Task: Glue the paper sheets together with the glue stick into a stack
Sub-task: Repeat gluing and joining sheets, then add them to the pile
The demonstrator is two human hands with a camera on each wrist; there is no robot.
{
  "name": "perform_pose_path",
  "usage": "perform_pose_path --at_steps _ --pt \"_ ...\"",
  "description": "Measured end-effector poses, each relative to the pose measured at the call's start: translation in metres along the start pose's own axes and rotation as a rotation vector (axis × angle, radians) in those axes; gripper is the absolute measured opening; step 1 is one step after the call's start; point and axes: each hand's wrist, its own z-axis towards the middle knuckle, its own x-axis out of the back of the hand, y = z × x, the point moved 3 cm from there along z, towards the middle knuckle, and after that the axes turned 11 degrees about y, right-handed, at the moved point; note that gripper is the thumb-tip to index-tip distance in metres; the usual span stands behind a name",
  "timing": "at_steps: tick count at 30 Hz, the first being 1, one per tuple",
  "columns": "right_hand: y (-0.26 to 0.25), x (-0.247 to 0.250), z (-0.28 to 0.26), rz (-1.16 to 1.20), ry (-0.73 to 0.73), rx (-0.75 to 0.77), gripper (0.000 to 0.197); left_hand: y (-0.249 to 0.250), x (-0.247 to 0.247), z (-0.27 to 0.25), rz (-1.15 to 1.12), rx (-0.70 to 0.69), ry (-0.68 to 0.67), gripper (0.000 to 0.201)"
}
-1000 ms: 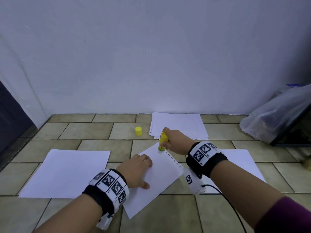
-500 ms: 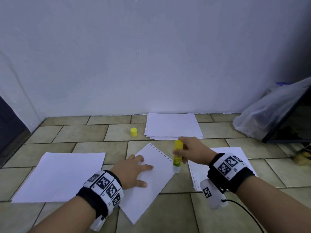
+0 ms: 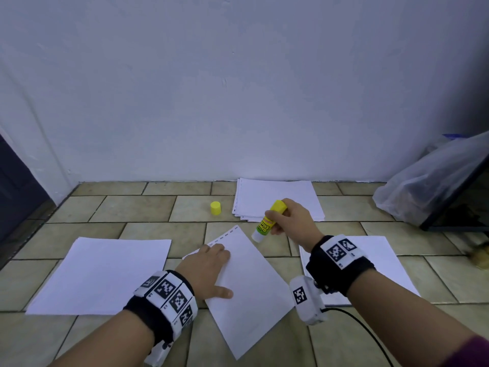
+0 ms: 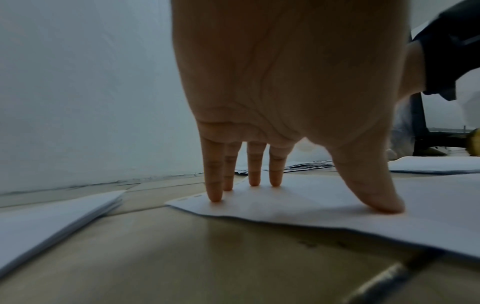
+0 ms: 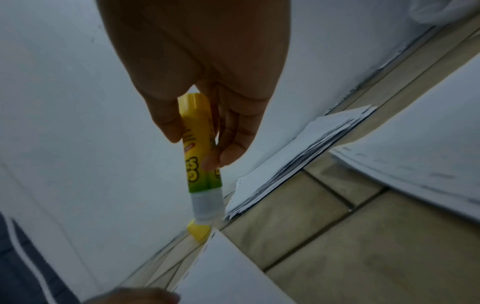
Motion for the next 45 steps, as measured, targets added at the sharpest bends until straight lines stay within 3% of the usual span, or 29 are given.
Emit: perform_pose_path --at_steps 12,19,27,34,37,42,45 --pt "-0.015 -0.059 0.002 -0.449 -0.233 0.333 0.027 -0.001 -0.002 0.000 0.013 0.037 0.023 0.084" --pt "-0.017 -0.027 -0.010 -0.661 -0.466 0.429 0.031 -0.003 -0.003 0.002 0.022 0.026 0.009 0.087" --pt "-0.001 0.018 -0.038 -0.664 -0.614 0.482 0.022 -0.006 -0.003 0.004 0.011 0.010 -0.009 0.086" --pt "0.009 0.038 -0.054 -0.672 -0.699 0.505 0.023 -0.011 0.004 0.005 0.035 -0.032 0.037 0.054" --pt "0.010 0.048 -0.048 -0.352 -0.648 0.300 0.021 -0.016 0.004 0.005 0.011 -0.026 0.041 0.056" --pt "0.004 0.066 -0.022 0.542 -0.297 -0.129 0.014 -0.022 0.006 -0.005 -0.100 0.034 0.020 0.061" --pt "0.000 0.050 -0.019 0.773 -0.282 -0.237 0.019 -0.027 0.005 -0.006 -0.139 0.095 0.043 0.054"
